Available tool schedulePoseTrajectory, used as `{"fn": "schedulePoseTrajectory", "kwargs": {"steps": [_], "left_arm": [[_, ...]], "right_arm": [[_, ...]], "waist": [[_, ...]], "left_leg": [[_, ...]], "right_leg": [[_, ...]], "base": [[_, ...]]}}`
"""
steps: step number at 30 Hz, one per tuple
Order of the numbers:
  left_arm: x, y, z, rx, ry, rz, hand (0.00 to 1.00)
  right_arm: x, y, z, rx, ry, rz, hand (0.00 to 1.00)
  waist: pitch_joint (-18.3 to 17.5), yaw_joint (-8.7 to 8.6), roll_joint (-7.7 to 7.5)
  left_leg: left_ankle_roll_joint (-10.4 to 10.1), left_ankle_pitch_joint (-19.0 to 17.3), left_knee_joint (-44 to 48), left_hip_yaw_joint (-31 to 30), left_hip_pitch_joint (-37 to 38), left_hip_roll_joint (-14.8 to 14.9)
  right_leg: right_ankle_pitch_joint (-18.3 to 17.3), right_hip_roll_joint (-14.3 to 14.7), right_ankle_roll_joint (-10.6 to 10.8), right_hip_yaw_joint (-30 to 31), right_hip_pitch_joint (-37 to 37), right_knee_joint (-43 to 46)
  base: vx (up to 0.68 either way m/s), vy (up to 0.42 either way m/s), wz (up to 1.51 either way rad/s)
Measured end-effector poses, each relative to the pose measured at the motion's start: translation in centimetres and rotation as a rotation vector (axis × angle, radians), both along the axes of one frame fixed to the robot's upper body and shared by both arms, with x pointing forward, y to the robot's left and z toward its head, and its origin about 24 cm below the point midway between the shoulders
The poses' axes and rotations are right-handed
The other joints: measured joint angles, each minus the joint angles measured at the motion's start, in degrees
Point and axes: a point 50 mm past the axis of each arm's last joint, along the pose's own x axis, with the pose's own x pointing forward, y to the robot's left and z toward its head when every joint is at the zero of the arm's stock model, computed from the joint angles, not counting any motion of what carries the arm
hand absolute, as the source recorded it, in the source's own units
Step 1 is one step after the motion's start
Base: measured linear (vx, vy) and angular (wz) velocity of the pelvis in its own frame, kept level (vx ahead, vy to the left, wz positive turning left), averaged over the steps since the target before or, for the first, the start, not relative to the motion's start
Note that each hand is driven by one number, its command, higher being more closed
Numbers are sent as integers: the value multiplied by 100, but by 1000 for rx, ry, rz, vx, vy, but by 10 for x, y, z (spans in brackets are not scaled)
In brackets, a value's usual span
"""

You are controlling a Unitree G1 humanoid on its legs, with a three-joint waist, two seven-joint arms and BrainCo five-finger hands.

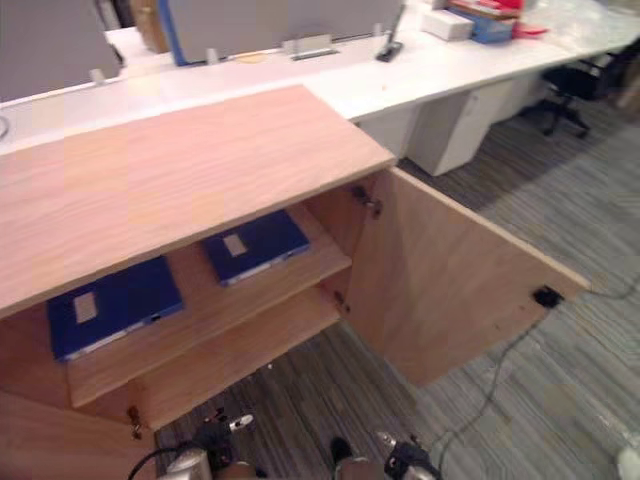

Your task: Walk over to the cabinet, pick up the folder, carry it to the office cabinet, place the folder inside the office cabinet, then close the office cabinet door

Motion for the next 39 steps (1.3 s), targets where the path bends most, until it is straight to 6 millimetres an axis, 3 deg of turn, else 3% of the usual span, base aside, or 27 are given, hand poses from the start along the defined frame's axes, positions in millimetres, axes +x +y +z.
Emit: {"fn": "schedulePoseTrajectory", "kwargs": {"steps": [1,2,3,5,7,8,10,14,19,21,25,27,33,39], "left_arm": [[0,0,0,2,0,2,0],[0,1,0,1,1,18,0],[-2,2,-1,-1,5,37,0],[-4,5,-1,2,10,66,0],[-5,7,-1,6,12,76,0],[-5,6,-1,2,13,78,0],[-9,-3,-3,-22,26,84,0],[-10,0,-4,-14,33,84,0],[-13,2,-5,4,60,32,0],[-12,1,-5,10,62,4,0],[-16,7,-6,40,72,-31,0],[-21,16,-6,64,81,-36,0],[-37,30,-6,110,111,-45,0],[-46,37,-7,130,135,-65,0]], "right_arm": [[1,-2,1,-3,-6,-5,0],[4,-4,2,-5,-18,-15,0],[1,-6,2,-10,-16,-19,0],[1,-8,3,-16,-20,-24,0],[-1,-7,2,-11,-17,-32,0],[-2,-7,2,-9,-14,-41,0],[-4,-18,2,-23,-12,-91,0],[-13,-17,-2,2,28,-141,0],[-12,-22,-2,9,26,-169,0],[-2,-28,2,-9,-7,-166,0],[37,-57,27,-98,-170,-189,0],[64,-84,55,-218,-307,-203,0],[116,-138,123,-414,-548,-246,0],[170,-149,177,-480,-701,-159,0]], "waist": [[11,1,-7],[35,-10,6],[36,-35,47],[45,-26,64],[44,-21,25],[41,-8,16],[16,-17,239],[-31,-7,215],[-22,-37,205],[-27,-77,214],[-30,-128,220],[-30,-144,219],[-6,-167,182],[21,-165,184]], "left_leg": [[8,-5,13,59,22,17],[14,-8,46,197,46,35],[9,-7,59,277,88,77],[-74,20,56,385,168,161],[-178,17,79,498,170,188],[-257,38,13,502,147,124],[-283,211,-458,145,162,67],[-413,638,-1292,-141,424,46],[-442,813,-1796,-190,932,-56],[-429,806,-1847,-255,980,-110],[-324,740,-1855,-290,1020,-254],[-246,692,-1852,-293,1053,-359],[-96,614,-1839,-308,1025,-600],[4,592,-1817,-428,1003,-747]], "right_leg": [[-101,-66,-114,-318,-48,105],[-408,-304,-425,-1180,-209,755],[-662,-580,-567,-1882,-284,1420],[-921,-927,-535,-2454,-191,1842],[-1112,-1117,-315,-2649,35,1473],[-1256,-1024,-386,-2733,236,927],[-914,-684,-484,-2658,402,276],[-414,-245,-602,-2531,752,-744],[-317,-117,-606,-2329,1103,-1094],[-261,-132,-578,-2286,1172,-1219],[-90,-212,-518,-2090,1235,-1481],[18,-270,-442,-2003,1313,-1649],[278,-470,-273,-1898,1400,-1995],[347,-601,-228,-1879,1409,-2041]], "base": [[-135,-82,-50],[-108,-82,-41],[-82,-84,-38],[21,-146,-40],[34,-215,-48],[17,-196,-44],[17,-136,-43],[62,-119,-29],[117,7,-24],[67,77,-9],[14,128,-19],[-24,136,-17],[-60,143,-8],[-60,87,1]]}}
